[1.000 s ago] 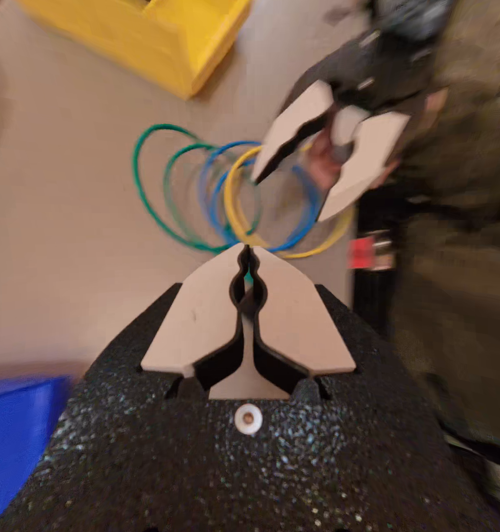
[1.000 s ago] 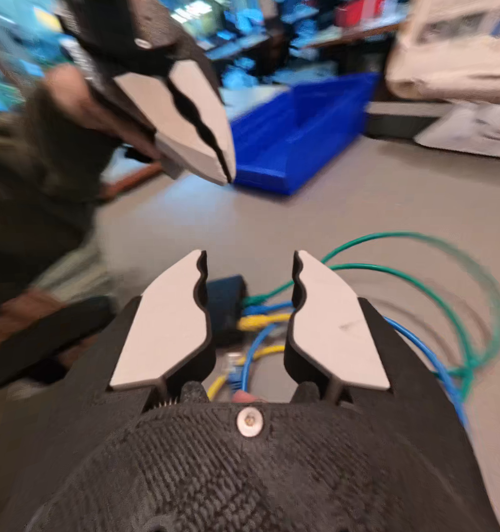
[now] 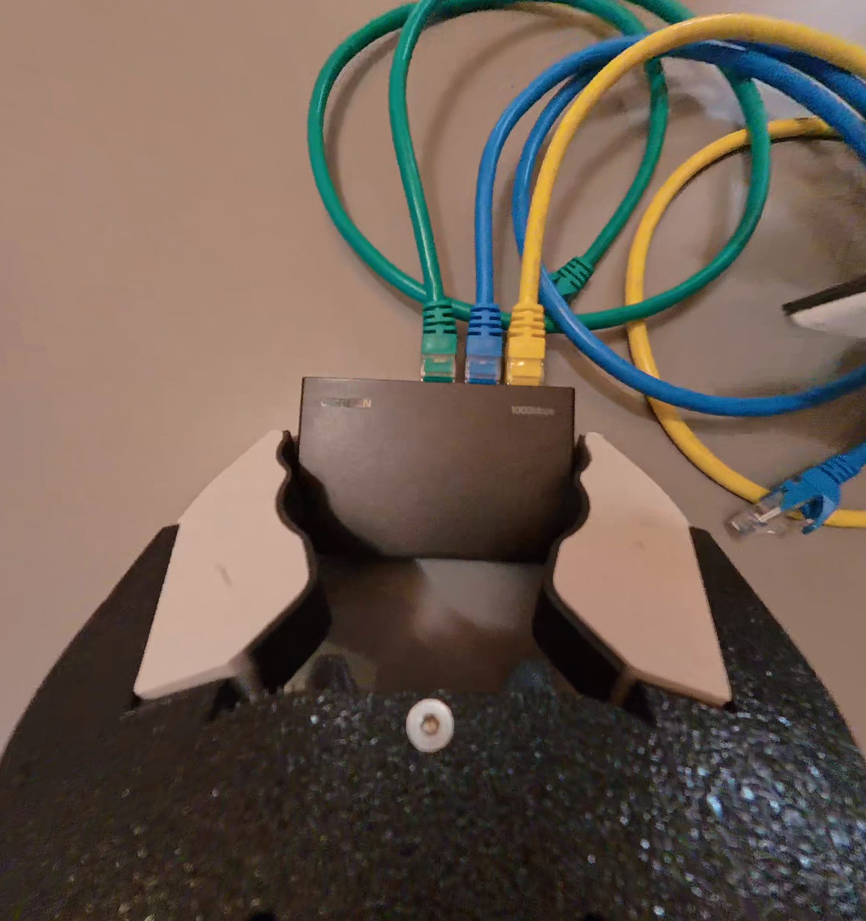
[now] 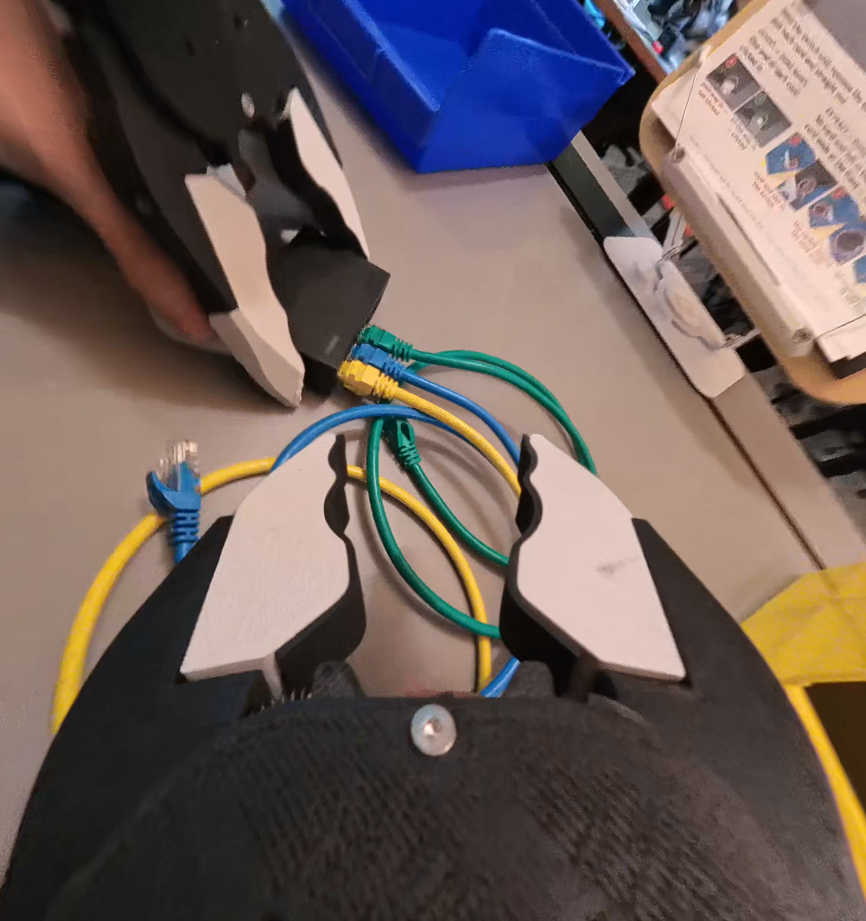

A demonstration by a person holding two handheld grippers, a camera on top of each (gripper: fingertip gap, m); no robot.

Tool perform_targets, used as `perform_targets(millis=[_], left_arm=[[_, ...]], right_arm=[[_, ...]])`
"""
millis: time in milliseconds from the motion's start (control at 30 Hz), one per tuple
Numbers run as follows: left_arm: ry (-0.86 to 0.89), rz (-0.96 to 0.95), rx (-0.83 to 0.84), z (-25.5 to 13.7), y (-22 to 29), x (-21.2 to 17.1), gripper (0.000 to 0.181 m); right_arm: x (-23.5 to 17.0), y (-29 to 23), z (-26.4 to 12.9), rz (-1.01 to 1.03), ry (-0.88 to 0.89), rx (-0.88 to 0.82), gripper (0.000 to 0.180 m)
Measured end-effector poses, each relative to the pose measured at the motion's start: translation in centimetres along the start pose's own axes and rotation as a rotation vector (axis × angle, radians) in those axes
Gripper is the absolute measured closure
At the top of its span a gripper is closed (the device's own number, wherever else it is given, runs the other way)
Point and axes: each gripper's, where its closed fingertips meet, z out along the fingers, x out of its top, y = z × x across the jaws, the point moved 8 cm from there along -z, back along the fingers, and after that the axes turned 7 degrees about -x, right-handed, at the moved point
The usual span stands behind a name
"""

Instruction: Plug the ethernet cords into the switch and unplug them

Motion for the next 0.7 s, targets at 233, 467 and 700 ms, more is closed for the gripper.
perform_targets(millis=[233, 467, 700], left_arm=[[0.090, -0.025, -0.119, -1.4, -0.5, 1.0, 0.080], [0.168, -0.001, -0.335, -4.5, 0.3, 3.6, 0.080], [0.438, -0.137, -0.503, -7.3, 0.7, 5.8, 0.097]], right_arm=[[0.8, -1.1, 0.7, -0.238, 0.048, -0.181, 0.117], [2.0, -2.4, 2.1, -0.537, 0.071, -0.266, 0.122], [3.2, -2.7, 2.1, -0.629, 0.129, -0.419, 0.170]])
